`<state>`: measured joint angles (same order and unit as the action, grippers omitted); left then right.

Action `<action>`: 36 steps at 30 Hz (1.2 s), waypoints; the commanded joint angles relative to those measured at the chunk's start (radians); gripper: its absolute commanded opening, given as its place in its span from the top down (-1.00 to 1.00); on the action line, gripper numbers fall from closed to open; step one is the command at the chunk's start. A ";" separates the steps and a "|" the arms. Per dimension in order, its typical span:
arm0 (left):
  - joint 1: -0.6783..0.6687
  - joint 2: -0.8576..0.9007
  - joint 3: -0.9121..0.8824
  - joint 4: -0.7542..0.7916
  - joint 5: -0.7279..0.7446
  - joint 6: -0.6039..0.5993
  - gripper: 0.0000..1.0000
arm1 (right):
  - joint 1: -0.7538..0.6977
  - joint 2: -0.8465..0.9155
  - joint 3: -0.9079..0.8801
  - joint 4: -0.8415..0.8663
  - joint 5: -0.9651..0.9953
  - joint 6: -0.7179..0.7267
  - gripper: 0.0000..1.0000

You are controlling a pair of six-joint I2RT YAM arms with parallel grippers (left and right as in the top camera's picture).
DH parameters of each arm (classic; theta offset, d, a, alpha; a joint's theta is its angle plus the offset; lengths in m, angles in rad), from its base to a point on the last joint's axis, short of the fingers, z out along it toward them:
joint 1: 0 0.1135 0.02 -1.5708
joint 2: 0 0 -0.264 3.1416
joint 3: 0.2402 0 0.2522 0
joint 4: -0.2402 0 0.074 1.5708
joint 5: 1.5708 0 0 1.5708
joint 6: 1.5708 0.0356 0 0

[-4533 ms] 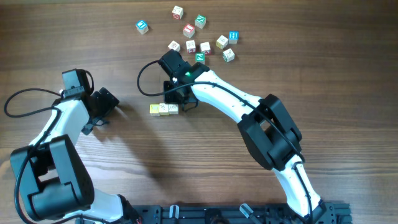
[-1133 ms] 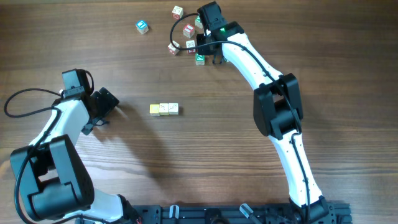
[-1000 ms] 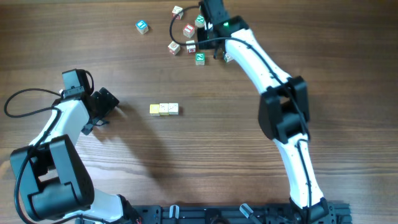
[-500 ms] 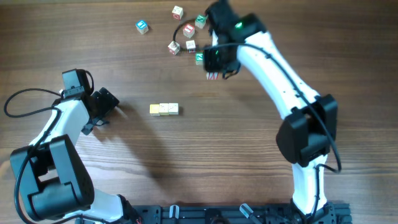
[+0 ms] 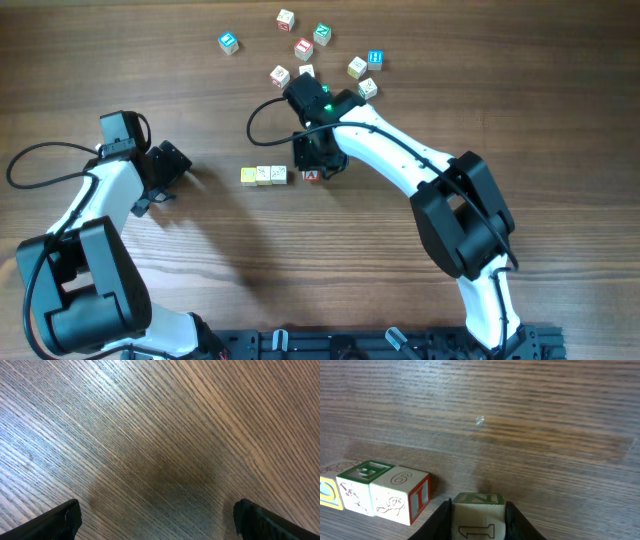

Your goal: Form a horizontal line

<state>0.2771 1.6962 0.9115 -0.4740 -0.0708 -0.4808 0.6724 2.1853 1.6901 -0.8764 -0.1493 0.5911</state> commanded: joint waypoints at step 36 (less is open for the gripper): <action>0.002 0.007 -0.005 0.002 -0.009 -0.002 -1.00 | -0.066 0.005 -0.015 -0.145 0.030 0.090 0.75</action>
<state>0.2771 1.6962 0.9115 -0.4740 -0.0708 -0.4808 0.5922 2.1853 1.6848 -0.9779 -0.0463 0.6971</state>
